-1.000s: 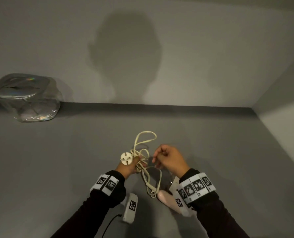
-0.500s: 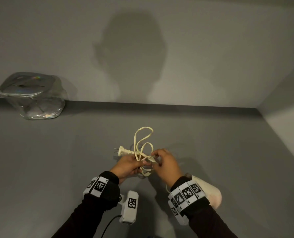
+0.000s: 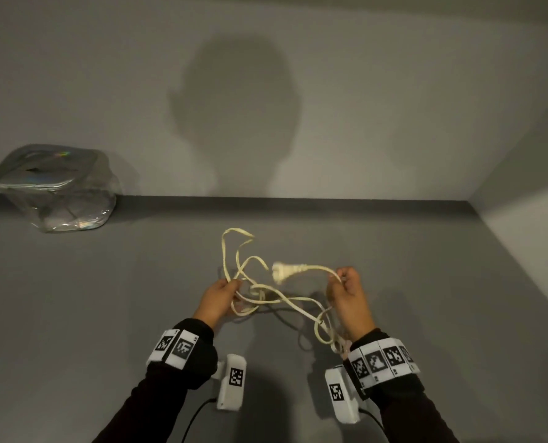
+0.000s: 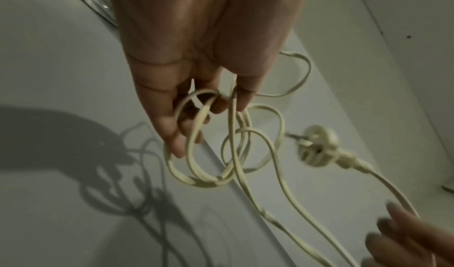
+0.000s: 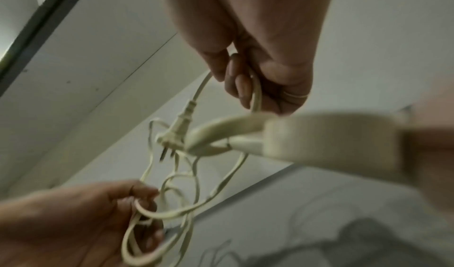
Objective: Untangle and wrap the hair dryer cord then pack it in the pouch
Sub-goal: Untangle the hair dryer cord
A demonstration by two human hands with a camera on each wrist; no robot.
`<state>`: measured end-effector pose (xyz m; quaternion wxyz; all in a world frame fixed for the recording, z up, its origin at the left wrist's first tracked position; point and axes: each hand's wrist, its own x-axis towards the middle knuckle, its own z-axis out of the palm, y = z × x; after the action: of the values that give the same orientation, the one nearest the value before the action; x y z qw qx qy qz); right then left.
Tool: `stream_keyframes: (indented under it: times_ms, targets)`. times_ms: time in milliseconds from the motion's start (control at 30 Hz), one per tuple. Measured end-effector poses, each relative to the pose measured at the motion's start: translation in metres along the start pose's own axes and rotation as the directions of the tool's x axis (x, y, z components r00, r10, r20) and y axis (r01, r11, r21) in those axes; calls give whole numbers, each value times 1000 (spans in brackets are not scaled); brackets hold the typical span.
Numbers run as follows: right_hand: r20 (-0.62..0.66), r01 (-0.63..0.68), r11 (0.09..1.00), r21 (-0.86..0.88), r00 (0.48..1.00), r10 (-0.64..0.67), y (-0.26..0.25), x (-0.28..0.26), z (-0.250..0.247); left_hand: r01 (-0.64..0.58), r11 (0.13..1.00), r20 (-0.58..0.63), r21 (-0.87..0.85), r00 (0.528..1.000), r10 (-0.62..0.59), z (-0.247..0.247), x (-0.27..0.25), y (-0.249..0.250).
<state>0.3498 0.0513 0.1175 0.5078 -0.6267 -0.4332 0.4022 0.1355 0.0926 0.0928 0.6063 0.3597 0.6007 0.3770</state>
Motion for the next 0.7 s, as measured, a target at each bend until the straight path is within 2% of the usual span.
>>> stream_keyframes:
  times_ms: [67,167,367,533,700]
  targets:
    - [-15,-15,996,90,1000,17,-1,-2,-4,-27,994,74,-105,997,35,-3,-4,0]
    - [-33,-53,989,139,998,58,0,-4,-5,-99,990,177,-104,977,117,-10,-5,-2]
    - [16,-161,940,301,986,164,11,-2,-20,-242,969,199,-42,949,245,-25,-11,6]
    - [29,-208,948,242,978,207,27,-4,-12,-180,950,201,-255,951,234,-23,-17,20]
    - [42,-220,950,221,975,216,34,-6,-1,-143,962,235,-234,952,198,-20,-19,31]
